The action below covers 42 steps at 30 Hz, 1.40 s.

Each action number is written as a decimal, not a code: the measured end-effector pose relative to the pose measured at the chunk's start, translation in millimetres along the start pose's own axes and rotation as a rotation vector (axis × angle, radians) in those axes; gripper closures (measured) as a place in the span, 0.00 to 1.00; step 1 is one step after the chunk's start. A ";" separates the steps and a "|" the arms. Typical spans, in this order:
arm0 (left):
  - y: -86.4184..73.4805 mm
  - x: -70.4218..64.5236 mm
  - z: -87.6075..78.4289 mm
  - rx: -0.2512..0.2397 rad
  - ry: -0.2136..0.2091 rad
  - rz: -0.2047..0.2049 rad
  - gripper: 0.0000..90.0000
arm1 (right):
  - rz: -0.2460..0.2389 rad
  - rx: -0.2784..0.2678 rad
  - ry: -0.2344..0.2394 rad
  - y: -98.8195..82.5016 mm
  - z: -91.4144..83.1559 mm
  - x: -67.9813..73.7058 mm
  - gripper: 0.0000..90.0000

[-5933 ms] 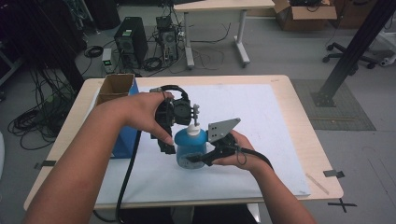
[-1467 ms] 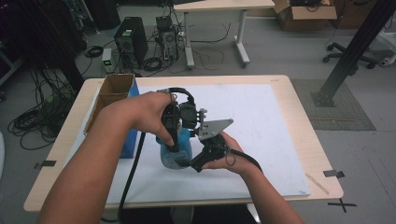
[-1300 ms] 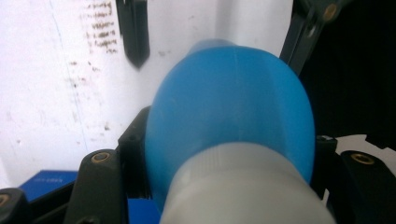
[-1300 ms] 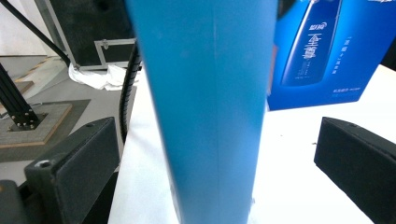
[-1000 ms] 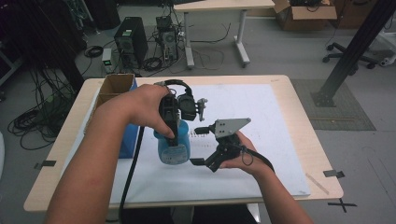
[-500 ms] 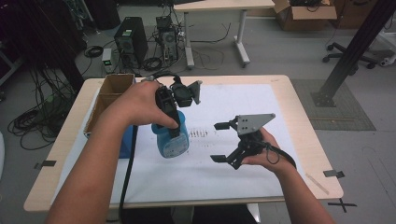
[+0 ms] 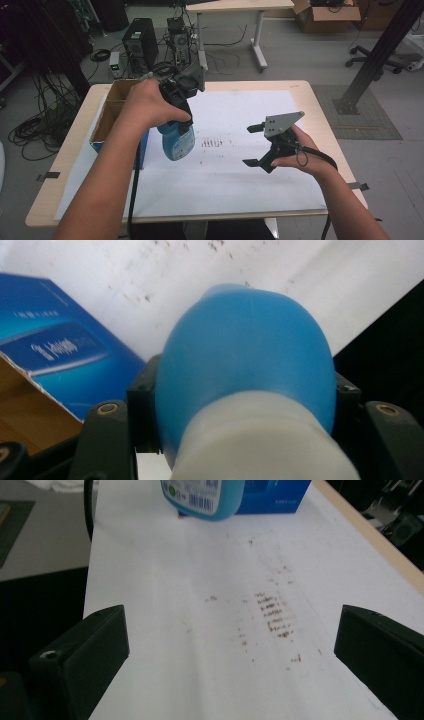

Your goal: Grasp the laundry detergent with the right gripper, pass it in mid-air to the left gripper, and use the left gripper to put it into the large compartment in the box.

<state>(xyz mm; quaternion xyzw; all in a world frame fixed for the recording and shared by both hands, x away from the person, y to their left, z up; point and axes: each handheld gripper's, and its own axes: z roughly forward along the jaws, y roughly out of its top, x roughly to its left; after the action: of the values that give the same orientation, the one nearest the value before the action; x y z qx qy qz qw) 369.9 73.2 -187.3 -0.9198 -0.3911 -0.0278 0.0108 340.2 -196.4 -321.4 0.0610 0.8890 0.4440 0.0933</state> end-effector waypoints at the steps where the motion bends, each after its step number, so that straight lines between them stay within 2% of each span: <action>1: 0.6 0.7 -0.3 -0.002 -0.008 -0.013 0.42 | -0.001 0.014 -0.005 -0.6 -0.9 -0.9 0.01; 7: 0.4 10.6 -4.8 -0.034 -0.029 -0.060 0.42 | -0.024 0.068 -0.021 -2.2 -9.7 -3.3 0.02; 9: -1.5 14.7 -8.4 -0.063 -0.030 -0.103 0.42 | -0.038 0.090 -0.023 -3.1 -12.3 -2.7 0.02; 18: -9.1 34.2 -34.7 -0.093 -0.017 -0.203 0.42 | -0.043 0.201 -0.020 -6.8 -21.5 -8.6 0.02; 19: -10.7 36.8 -38.7 -0.095 -0.017 -0.225 0.42 | -0.042 0.212 -0.019 -6.7 -22.3 -9.5 0.02; 25: -20.7 49.5 -61.4 -0.116 -0.008 -0.272 0.42 | -0.026 0.347 0.020 -1.9 -29.7 -20.9 0.02; 30: -29.6 59.6 -82.1 -0.136 0.003 -0.320 0.42 | -0.011 0.415 0.045 1.1 -34.0 -31.1 0.03; 33: -35.3 67.4 -94.2 -0.149 0.009 -0.367 0.42 | -0.007 0.450 0.068 0.6 -34.5 -37.1 0.03; 35: -40.1 74.2 -102.6 -0.155 0.013 -0.396 0.42 | -0.003 0.469 0.072 0.0 -35.2 -40.6 0.03; 39: -47.3 84.8 -113.4 -0.151 0.027 -0.438 0.42 | -0.012 0.455 0.086 0.9 -38.5 -45.3 0.03; 42: -53.9 94.7 -118.6 -0.155 0.029 -0.484 0.42 | -0.014 0.452 0.093 2.3 -40.1 -48.0 0.03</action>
<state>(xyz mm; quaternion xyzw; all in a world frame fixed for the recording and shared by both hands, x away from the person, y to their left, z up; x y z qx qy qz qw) 391.5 173.7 -63.4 -0.7969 -0.5965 -0.0727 -0.0614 378.2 -235.4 -290.6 0.0539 0.9696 0.2354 0.0393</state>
